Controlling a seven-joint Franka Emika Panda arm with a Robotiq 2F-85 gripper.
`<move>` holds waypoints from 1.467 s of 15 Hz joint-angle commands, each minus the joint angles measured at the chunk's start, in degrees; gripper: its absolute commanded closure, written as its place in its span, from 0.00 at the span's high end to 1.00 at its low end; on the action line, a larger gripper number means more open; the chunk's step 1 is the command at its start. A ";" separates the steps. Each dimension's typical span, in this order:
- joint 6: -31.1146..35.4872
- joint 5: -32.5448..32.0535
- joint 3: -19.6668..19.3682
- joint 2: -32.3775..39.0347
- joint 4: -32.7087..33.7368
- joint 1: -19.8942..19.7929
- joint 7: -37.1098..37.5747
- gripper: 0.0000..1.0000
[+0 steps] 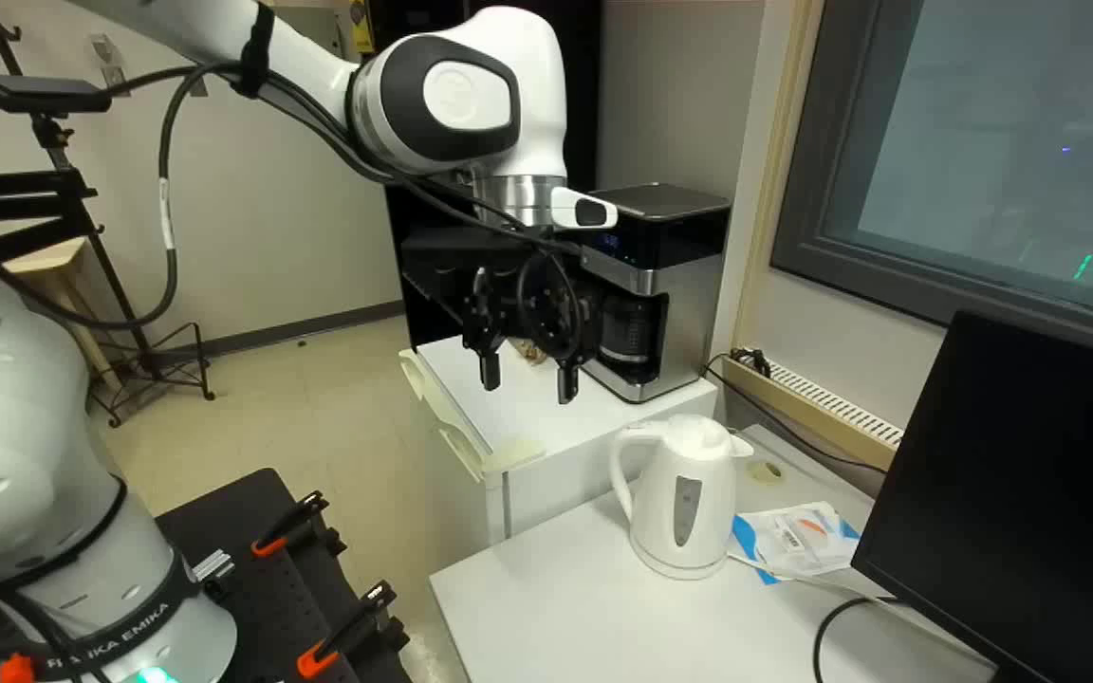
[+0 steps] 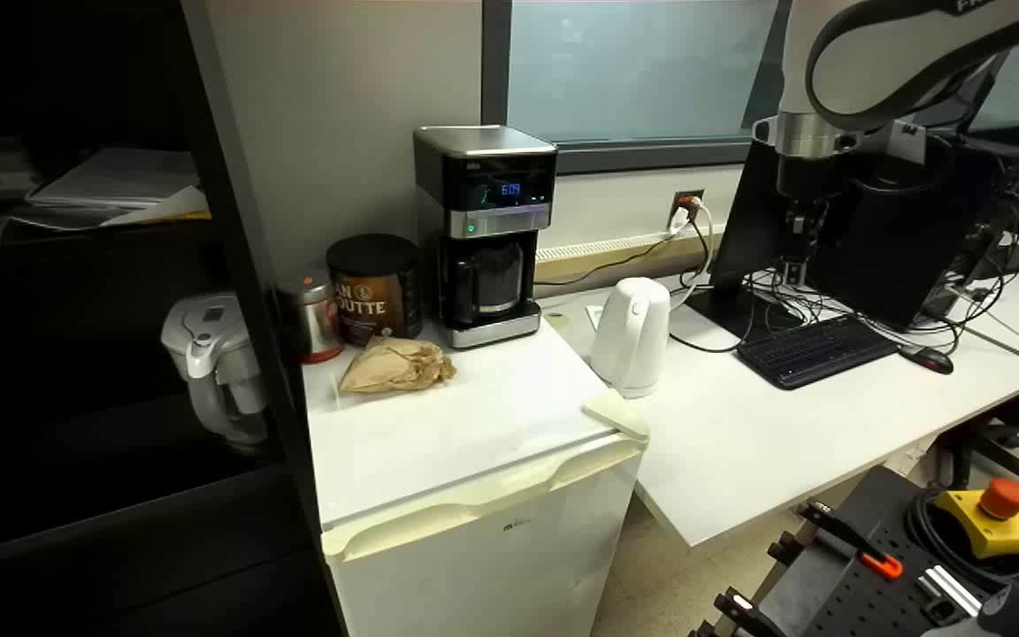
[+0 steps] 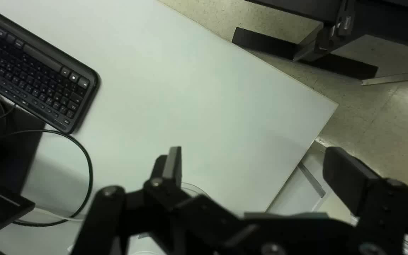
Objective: Press the third rectangular button from the right
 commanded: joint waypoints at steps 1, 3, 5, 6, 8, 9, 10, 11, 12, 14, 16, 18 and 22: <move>-0.10 -0.02 -0.14 0.00 0.06 0.17 0.03 1.00; -0.10 -0.02 -0.14 0.00 0.06 0.17 0.03 1.00; -0.10 -0.02 -0.14 0.00 0.06 0.17 0.04 1.00; -0.10 -0.02 -0.14 0.00 0.06 0.17 0.04 1.00; -0.22 -1.50 0.31 0.82 0.64 0.10 0.31 1.00; 0.05 -1.86 0.36 1.65 1.08 0.31 -0.51 1.00; 0.52 -3.05 0.59 2.77 1.57 0.58 -1.46 1.00; 0.98 -3.80 0.74 3.58 1.93 0.95 -2.51 1.00; 2.08 -4.33 0.82 4.59 2.27 1.58 -4.76 1.00; 5.03 -4.93 1.12 6.55 2.91 2.60 -8.73 1.00; 8.21 -6.44 1.81 8.57 3.96 3.27 -11.59 1.00; 11.08 -7.97 2.72 10.58 5.21 3.89 -14.21 1.00; 17.16 -11.49 4.46 13.36 6.81 4.73 -19.30 0.72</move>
